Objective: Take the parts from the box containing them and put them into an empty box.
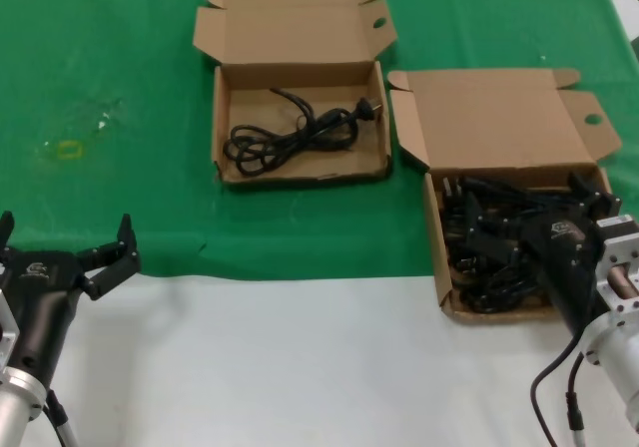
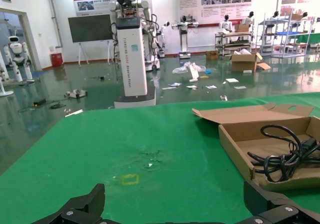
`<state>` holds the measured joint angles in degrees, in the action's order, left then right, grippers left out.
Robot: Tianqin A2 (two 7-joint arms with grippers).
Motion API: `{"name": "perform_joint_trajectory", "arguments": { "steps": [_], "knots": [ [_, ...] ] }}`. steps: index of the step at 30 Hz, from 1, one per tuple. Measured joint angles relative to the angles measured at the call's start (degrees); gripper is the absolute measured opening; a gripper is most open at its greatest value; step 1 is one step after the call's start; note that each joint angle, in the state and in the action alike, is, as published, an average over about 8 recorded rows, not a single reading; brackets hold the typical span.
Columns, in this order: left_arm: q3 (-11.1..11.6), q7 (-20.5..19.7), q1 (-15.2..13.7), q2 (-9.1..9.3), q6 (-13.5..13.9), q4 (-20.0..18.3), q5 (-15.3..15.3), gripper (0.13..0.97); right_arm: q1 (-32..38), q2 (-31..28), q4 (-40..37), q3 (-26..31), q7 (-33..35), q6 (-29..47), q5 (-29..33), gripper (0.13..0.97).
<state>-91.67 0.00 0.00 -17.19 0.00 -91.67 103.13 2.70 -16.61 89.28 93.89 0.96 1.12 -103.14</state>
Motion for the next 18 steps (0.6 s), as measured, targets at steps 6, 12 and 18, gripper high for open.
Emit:
{"name": "perform_joint_trajectory", "arguments": {
  "steps": [6,12,18],
  "knots": [
    [0.00,0.00,0.00,0.00,0.00,0.00,0.00,0.966,0.00,0.00,0.00,0.00,0.00,0.00,0.00,0.966],
    [0.00,0.00,0.00,0.00,0.00,0.00,0.00,0.966,0.00,0.00,0.00,0.00,0.00,0.00,0.00,0.966],
    [0.00,0.00,0.00,0.00,0.00,0.00,0.00,0.966,0.00,0.00,0.00,0.00,0.00,0.00,0.00,0.966]
  ]
}}
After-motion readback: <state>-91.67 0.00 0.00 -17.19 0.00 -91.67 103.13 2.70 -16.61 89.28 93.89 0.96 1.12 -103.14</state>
